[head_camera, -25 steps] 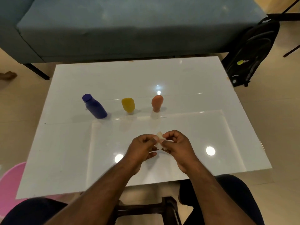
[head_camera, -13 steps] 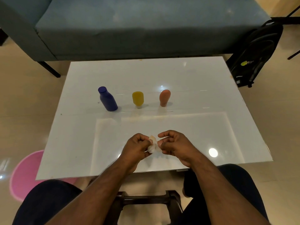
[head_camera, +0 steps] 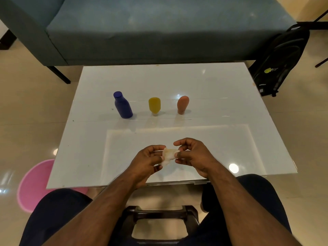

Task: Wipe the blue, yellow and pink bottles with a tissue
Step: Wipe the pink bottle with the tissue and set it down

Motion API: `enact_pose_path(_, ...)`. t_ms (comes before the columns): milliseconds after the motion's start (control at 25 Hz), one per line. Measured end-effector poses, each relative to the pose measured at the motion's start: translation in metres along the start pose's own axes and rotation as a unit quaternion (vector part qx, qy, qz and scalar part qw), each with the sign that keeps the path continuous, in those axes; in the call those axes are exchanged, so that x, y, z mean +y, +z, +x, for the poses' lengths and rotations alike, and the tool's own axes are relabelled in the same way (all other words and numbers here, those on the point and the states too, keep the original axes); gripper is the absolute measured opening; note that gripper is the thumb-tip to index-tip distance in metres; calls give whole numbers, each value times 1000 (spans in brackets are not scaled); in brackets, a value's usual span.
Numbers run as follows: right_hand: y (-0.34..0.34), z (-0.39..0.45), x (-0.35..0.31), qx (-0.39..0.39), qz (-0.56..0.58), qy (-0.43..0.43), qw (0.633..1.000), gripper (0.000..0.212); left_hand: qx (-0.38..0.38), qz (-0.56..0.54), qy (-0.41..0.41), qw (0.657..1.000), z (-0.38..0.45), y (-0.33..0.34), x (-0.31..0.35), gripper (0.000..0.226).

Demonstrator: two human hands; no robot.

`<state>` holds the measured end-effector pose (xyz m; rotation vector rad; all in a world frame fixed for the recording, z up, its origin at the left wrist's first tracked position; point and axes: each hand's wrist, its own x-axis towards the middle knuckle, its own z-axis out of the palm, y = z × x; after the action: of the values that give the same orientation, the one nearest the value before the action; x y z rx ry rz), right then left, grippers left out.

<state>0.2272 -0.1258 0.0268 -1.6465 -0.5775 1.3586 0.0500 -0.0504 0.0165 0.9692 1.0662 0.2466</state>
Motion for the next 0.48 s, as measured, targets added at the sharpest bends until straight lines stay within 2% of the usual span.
enact_pose_path(240, 0, 4, 1, 17, -2, -38, 999, 36, -27, 82, -8, 996, -1, 2, 1, 14)
enact_pose_path(320, 0, 4, -1, 17, 37, -32, 999, 36, -19, 66, -3, 998, 0, 4, 2, 5)
enact_pose_path(480, -1, 3, -3, -11, 118, -1, 993, 35, -10, 12, 3, 1000, 1, 6, 0, 5)
